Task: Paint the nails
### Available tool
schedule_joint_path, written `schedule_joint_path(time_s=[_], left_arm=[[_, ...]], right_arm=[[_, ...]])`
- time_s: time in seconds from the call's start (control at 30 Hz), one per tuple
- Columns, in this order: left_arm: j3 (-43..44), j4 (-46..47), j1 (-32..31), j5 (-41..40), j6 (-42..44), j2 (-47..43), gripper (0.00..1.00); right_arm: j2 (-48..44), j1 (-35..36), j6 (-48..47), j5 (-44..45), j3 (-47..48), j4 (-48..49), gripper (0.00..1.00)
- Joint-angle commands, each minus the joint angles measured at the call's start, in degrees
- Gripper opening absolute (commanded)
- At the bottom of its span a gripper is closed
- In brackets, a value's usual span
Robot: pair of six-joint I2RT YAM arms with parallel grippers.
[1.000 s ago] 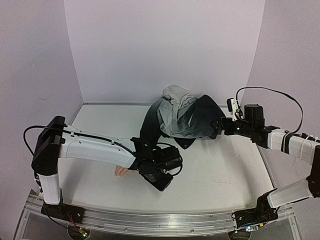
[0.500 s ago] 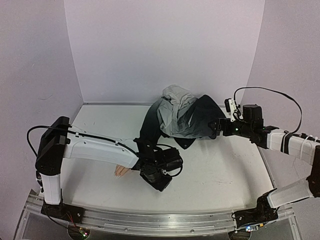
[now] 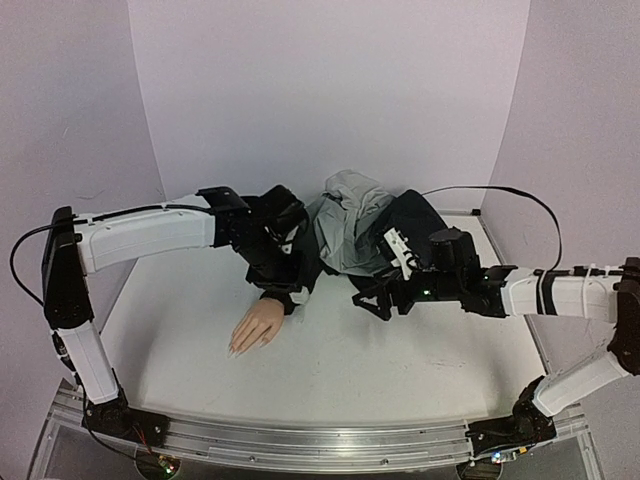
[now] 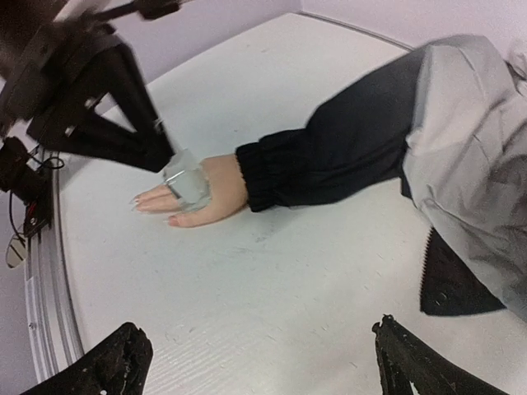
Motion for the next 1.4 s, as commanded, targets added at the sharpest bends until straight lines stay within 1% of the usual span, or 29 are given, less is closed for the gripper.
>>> schedule_joint_path(time_s=[0.0,0.17,0.23,0.37,0.57,0.7,0.83,0.97,1.0,1.1,1.23,1.27,1.3,1.37], left_arm=[[3.9,-2.4,1.7,6.2,-5.4,-3.7,0.00],[4.8,-2.4,2.7,9.5,-6.5,-3.8,0.00],[4.5,-2.4,2.9,10.3,-7.0,-3.9,0.00],[3.9,-2.3,2.9,10.8,-8.2,-4.2,0.00],[4.0,-1.8,2.8,10.2,-8.6,-4.4,0.00],[4.3,-1.6,2.9,10.8,-8.6,-4.5,0.00],[3.6,-1.4,2.9,11.1,-8.5,-4.9,0.00],[3.3,-1.0,2.9,11.3,-8.6,-5.6,0.00],[3.2,-0.9,2.9,11.2,-8.6,-5.8,0.00],[2.9,-0.7,2.9,11.3,-8.6,-6.1,0.00],[2.7,-0.6,2.9,11.4,-8.5,-6.5,0.00],[2.6,-0.5,2.9,11.4,-8.6,-6.6,0.00],[2.5,-0.5,2.9,11.4,-8.6,-6.8,0.00],[2.4,-0.3,2.9,11.5,-8.6,-6.9,0.00]], right_arm=[[4.4,3.0,-3.1,-5.5,2.1,9.4,0.95],[12.0,4.4,0.6,-10.6,4.4,19.3,0.91],[15.2,5.1,1.2,-12.3,6.1,21.5,0.88],[19.9,6.8,0.6,-14.1,9.9,21.7,0.78],[22.3,9.7,0.8,-15.1,12.3,24.9,0.70],[23.7,10.3,2.4,-14.4,13.0,27.3,0.57],[25.2,10.5,2.8,-14.4,14.2,27.5,0.52],[26.1,10.6,3.0,-14.2,15.0,27.5,0.51],[26.2,10.6,3.0,-14.1,15.1,27.5,0.49],[26.6,10.8,3.2,-13.9,15.7,27.7,0.42],[27.3,10.9,3.2,-14.2,16.2,27.8,0.28],[27.3,11.1,3.2,-14.0,16.2,27.9,0.27],[27.4,11.1,3.3,-13.9,16.2,28.0,0.24],[27.4,11.2,3.5,-13.8,16.2,28.2,0.12]])
